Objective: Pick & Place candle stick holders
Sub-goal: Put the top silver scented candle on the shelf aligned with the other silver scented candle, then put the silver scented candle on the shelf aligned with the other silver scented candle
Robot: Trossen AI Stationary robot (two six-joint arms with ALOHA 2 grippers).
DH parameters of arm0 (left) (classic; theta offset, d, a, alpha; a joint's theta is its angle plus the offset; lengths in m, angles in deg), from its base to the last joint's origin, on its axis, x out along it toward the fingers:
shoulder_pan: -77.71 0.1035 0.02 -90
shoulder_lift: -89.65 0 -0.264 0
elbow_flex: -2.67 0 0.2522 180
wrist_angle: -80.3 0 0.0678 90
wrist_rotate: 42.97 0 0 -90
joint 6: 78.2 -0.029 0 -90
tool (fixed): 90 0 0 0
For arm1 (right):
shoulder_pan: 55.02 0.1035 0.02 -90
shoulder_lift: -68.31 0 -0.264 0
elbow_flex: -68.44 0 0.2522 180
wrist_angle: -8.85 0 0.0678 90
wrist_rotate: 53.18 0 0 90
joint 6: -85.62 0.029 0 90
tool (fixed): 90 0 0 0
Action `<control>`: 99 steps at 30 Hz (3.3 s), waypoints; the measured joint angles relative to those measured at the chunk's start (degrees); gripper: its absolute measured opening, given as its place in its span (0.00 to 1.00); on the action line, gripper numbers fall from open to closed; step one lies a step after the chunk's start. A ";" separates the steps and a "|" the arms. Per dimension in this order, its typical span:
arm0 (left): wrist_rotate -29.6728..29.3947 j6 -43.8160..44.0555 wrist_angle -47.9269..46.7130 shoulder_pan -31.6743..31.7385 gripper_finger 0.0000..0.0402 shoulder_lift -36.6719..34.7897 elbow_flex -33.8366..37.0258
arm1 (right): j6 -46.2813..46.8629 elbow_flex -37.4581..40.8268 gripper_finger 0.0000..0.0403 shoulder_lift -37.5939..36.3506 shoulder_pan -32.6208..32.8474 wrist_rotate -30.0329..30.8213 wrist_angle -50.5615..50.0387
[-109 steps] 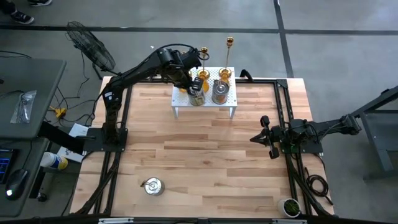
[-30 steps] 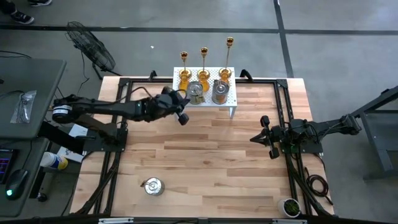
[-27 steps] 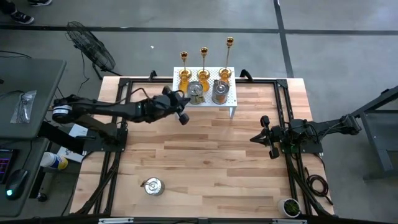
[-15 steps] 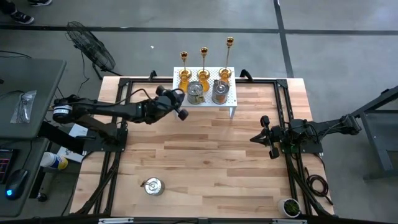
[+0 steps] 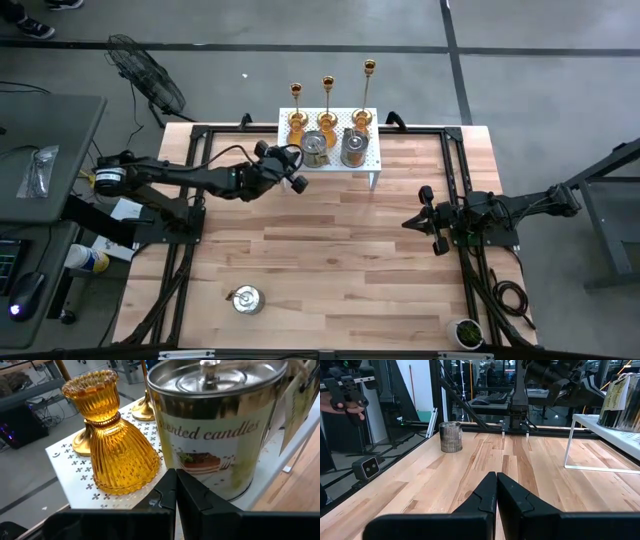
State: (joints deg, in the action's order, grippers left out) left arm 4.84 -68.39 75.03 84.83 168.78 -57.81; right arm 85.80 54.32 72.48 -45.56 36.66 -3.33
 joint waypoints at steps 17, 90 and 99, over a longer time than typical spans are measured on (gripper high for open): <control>3.10 0.09 4.97 -0.02 0.00 3.65 -0.43 | 0.00 0.02 0.01 0.04 0.02 0.00 0.11; 20.33 21.02 -39.47 -13.05 0.00 -21.70 -5.46 | 0.00 0.00 0.01 0.07 0.00 0.00 0.19; 34.47 33.04 -66.84 -18.68 0.00 -24.73 -10.61 | 0.00 0.02 0.01 0.15 0.02 0.00 0.20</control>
State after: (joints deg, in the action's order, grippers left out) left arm 39.31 -35.35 8.19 66.15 144.05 -68.41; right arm 85.80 54.34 72.63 -45.54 36.66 -3.13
